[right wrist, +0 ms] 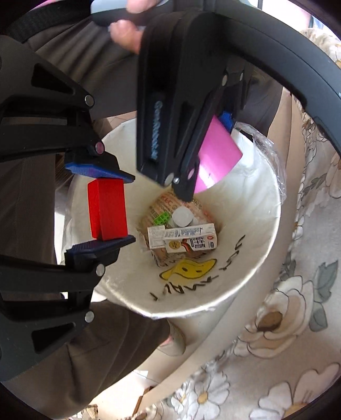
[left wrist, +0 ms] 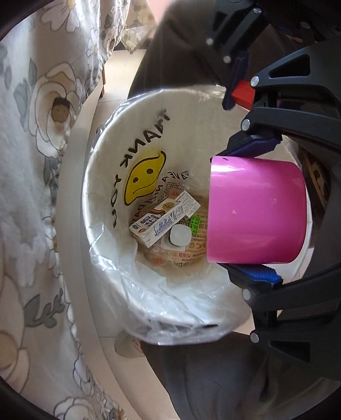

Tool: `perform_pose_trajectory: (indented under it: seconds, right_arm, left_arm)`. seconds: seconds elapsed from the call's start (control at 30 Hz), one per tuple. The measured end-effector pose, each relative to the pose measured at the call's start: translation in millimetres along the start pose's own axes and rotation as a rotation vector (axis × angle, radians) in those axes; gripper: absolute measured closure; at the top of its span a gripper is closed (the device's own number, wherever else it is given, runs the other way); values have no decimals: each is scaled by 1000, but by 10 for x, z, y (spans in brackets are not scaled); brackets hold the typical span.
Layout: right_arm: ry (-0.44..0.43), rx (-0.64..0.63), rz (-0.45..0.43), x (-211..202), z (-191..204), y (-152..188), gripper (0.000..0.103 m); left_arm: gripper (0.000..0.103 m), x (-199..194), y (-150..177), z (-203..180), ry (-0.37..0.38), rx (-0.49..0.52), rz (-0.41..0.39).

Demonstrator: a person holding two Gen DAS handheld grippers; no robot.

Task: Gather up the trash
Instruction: 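Open both tools to drop the pink cup and red block into the bin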

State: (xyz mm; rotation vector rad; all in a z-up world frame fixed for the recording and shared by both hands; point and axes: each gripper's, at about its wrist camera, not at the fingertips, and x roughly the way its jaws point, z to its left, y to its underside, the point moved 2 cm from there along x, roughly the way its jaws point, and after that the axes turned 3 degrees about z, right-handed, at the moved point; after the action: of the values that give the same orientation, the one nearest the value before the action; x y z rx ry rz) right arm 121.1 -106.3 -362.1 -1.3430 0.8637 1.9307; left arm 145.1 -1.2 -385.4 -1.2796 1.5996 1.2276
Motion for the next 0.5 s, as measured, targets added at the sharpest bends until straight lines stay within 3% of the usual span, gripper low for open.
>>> perform_pose_trajectory:
  seconds: [0.5]
  right_arm:
    - [-16,136,135,485,-151,-199,60]
  left_arm:
    - [34,285,-123,63,-13,-39,50]
